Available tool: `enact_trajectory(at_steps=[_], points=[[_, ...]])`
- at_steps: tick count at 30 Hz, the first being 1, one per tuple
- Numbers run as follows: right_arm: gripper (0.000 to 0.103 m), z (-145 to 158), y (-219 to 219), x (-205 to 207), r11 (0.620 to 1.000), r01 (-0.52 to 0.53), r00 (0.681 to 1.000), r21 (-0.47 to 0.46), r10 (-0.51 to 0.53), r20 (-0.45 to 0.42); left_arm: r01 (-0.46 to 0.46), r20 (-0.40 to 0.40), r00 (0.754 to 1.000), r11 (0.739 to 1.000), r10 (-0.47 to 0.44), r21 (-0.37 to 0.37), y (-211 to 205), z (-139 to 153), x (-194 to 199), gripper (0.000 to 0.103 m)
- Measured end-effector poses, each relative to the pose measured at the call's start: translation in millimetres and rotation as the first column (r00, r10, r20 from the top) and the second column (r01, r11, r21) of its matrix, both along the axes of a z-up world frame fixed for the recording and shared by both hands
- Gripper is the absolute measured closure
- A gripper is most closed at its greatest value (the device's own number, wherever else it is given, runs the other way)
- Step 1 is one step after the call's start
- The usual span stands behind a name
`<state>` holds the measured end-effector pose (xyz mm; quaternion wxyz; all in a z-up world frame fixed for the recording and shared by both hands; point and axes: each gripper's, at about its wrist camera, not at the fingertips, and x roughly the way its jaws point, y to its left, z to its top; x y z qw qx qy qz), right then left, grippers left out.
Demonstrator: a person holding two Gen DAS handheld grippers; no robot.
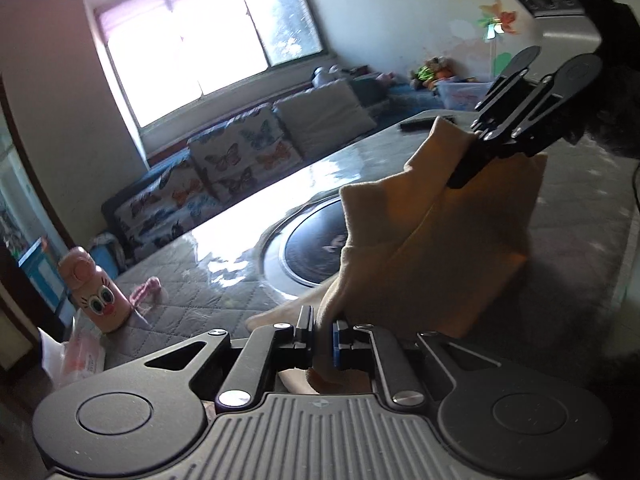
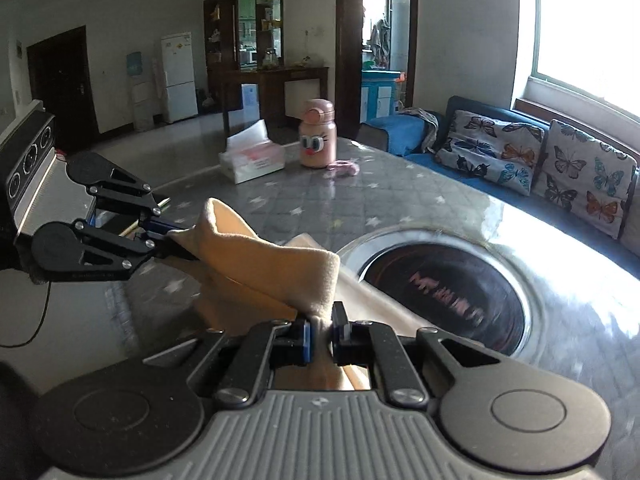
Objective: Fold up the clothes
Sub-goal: 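Lift the hem with both grippers and fold it toward the collar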
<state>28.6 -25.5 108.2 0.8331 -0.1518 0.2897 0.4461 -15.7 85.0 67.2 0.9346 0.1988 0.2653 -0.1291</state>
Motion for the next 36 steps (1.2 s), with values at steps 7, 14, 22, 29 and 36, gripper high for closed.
enact_trajectory(at_steps=[7,14,22,29,36], points=[[0.093,-32.6,33.1,78.3,0.996,0.077,0.995,-0.044,-0.08,-0.06,-0.133,-0.096,0.987,0.991,0.131,-0.007,10.9,-39.0,95.4,0.091],[0.075,-85.2,27.2,114.1,0.969,0.245,0.958,-0.028,-0.246,-0.145,-0.204,-0.113,0.973,0.979,0.202,-0.002,12.8,-64.3,116.8,0.084],[0.066,-90.9,-19.2,99.3,0.92,0.39,0.908,-0.035,-0.39,-0.155,-0.262,-0.104,0.96,0.965,0.26,-0.001,22.4,-62.3,115.1,0.068],[0.067,-94.3,-33.4,103.7,0.888,0.459,0.873,0.004,-0.451,-0.185,-0.311,-0.079,0.948,0.95,0.308,-0.023,26.9,-49.4,109.1,0.065],[0.069,-97.6,-1.1,117.1,0.915,0.402,0.897,0.026,-0.388,-0.213,-0.273,-0.095,0.96,0.957,0.264,-0.102,15.5,-35.2,112.4,0.072]])
